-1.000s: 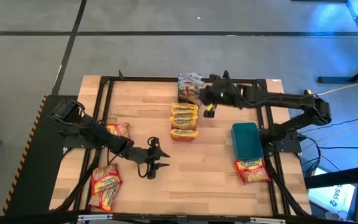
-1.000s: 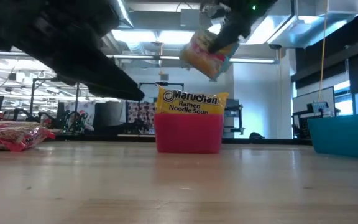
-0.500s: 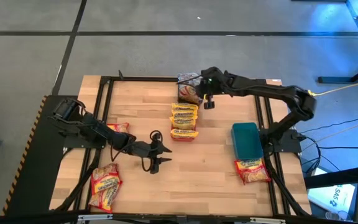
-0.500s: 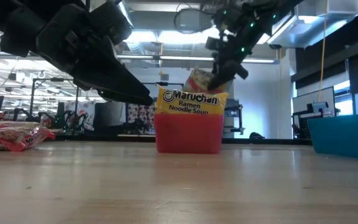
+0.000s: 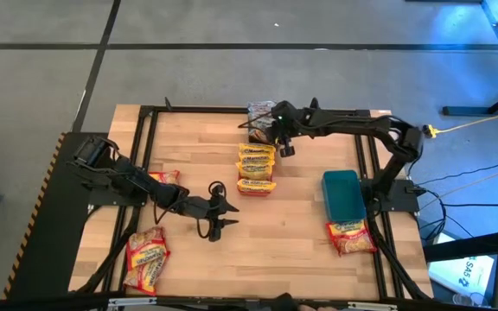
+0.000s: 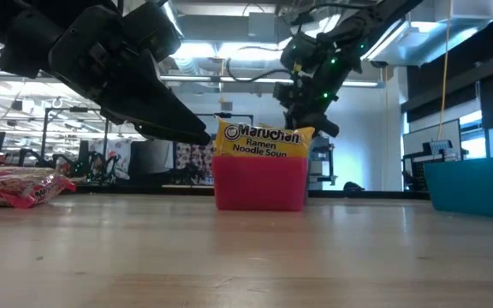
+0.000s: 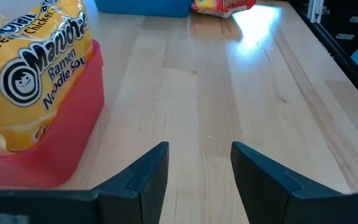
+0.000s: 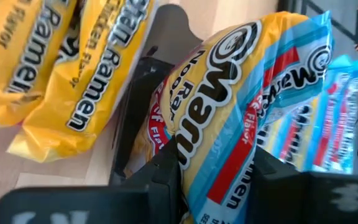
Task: Sort Maruchan noodles
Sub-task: Put the blue noodle pack into the black bin
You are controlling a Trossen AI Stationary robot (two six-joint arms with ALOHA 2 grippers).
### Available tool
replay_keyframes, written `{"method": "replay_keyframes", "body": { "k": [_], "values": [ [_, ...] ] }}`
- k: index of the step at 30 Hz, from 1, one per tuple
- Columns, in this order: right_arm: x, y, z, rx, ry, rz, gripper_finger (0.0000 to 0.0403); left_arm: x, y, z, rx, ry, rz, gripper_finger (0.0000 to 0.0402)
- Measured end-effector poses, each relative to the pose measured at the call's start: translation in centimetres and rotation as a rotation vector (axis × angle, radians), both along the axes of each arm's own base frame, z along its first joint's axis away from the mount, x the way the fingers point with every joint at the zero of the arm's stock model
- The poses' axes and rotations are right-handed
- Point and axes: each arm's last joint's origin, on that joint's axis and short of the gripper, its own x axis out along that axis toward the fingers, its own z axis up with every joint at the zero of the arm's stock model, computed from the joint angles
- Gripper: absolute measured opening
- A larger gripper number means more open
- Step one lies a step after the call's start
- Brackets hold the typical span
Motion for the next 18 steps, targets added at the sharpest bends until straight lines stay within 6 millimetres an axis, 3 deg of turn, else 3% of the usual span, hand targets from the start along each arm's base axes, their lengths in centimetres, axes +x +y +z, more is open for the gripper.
{"method": "replay_keyframes", "body": {
  "k": [11,18],
  "values": [
    [0.9,-0.3,-2.9,0.034,0.069,0.009,0.0083,0.0,0.0,0.0,0.001,0.000,0.000,0.0170],
    [1.1,-0.4,-3.2,0.030,0.065,0.004,0.0102,0.0,0.0,0.0,0.000,0.000,-0.002,0.0170]
  ]
}}
